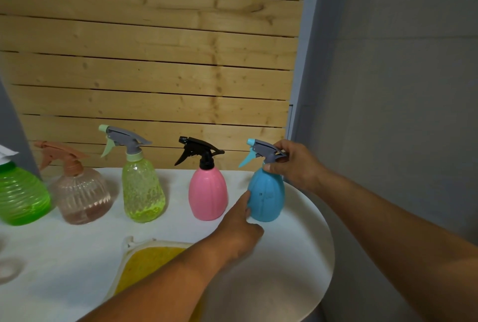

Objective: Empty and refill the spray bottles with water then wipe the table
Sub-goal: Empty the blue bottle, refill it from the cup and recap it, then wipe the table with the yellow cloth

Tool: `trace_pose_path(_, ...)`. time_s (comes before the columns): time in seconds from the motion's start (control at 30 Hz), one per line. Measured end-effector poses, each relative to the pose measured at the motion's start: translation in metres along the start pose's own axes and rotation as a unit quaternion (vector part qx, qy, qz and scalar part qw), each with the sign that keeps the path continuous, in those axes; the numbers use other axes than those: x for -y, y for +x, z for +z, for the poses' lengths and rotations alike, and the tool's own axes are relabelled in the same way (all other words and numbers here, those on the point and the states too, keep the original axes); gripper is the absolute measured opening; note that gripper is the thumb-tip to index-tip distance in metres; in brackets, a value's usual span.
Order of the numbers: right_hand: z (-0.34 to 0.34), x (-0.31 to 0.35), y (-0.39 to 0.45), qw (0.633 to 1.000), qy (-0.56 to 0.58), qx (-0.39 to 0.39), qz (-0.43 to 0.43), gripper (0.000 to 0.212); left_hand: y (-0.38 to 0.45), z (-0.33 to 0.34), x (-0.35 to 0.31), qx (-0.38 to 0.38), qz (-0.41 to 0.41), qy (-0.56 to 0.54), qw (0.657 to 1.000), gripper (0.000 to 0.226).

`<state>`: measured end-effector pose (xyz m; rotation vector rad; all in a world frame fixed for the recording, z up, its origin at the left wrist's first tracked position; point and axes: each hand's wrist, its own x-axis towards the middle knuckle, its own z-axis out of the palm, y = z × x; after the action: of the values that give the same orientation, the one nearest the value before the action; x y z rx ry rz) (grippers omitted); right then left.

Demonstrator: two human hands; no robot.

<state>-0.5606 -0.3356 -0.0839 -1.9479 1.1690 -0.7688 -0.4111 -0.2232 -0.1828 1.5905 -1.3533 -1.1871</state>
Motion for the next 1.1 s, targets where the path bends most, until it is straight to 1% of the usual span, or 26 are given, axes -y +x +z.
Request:
trace_pose_path(0.1,0.002,0.0,-0.004,1.0,0.023,-0.005,0.009,0.035,-0.004,-0.003,-0.003,-0.003,0.0,0.025,1.0,0.092)
trace_pose_path(0.2,0.005,0.002,-0.011,0.999,0.034,-0.02,0.016,0.059,-0.016,-0.01,-0.006,-0.03,-0.006,0.043,0.999,0.089)
trace_pose_path(0.27,0.007,0.004,-0.015,0.999,0.024,-0.043,0.023,0.071,-0.025,-0.019,-0.002,-0.049,-0.004,0.061,0.997,0.084)
trace_pose_path(0.37,0.011,0.012,-0.023,0.995,-0.015,-0.095,0.021,0.08,-0.046,-0.04,0.005,-0.079,0.008,0.119,0.99,0.077)
trace_pose_path(0.47,0.015,0.023,-0.032,0.986,-0.068,-0.153,0.026,0.079,-0.065,-0.063,0.015,-0.104,0.023,0.199,0.974,0.072)
trace_pose_path(0.57,0.031,0.04,-0.048,0.968,-0.111,-0.223,-0.033,0.06,-0.088,-0.088,0.029,-0.133,0.021,0.259,0.956,0.072)
trace_pose_path(0.6,0.038,0.045,-0.055,0.963,-0.115,-0.235,-0.057,0.052,-0.091,-0.097,0.034,-0.14,0.017,0.278,0.95,0.072)
trace_pose_path(0.63,0.053,0.056,-0.065,0.964,-0.114,-0.226,-0.08,0.046,-0.104,-0.11,0.042,-0.147,0.002,0.297,0.944,0.072)
trace_pose_path(0.67,0.067,0.062,-0.074,0.968,-0.115,-0.202,-0.094,0.041,-0.111,-0.121,0.048,-0.149,-0.012,0.316,0.937,0.07)
trace_pose_path(0.77,0.121,0.077,-0.105,0.983,-0.135,-0.083,-0.097,0.031,-0.13,-0.151,0.069,-0.13,-0.06,0.376,0.916,0.061)
trace_pose_path(0.83,0.157,0.082,-0.123,0.985,-0.146,0.0,-0.088,0.03,-0.14,-0.163,0.075,-0.111,-0.085,0.422,0.896,0.06)
trace_pose_path(0.9,0.189,0.081,-0.138,0.972,-0.195,0.076,-0.108,0.031,-0.144,-0.171,0.079,-0.095,-0.104,0.446,0.884,0.058)
trace_pose_path(0.93,0.202,0.08,-0.144,0.957,-0.239,0.108,-0.126,0.031,-0.146,-0.175,0.082,-0.089,-0.113,0.459,0.877,0.059)
trace_pose_path(1.0,0.224,0.073,-0.155,0.925,-0.312,0.166,-0.139,0.031,-0.148,-0.182,0.089,-0.081,-0.128,0.473,0.868,0.069)
trace_pose_path(1.07,0.242,0.06,-0.161,0.908,-0.346,0.191,-0.141,0.039,-0.147,-0.188,0.095,-0.074,-0.145,0.479,0.863,0.072)
trace_pose_path(1.1,0.25,0.054,-0.163,0.907,-0.352,0.188,-0.138,0.047,-0.146,-0.189,0.098,-0.069,-0.15,0.478,0.863,0.071)
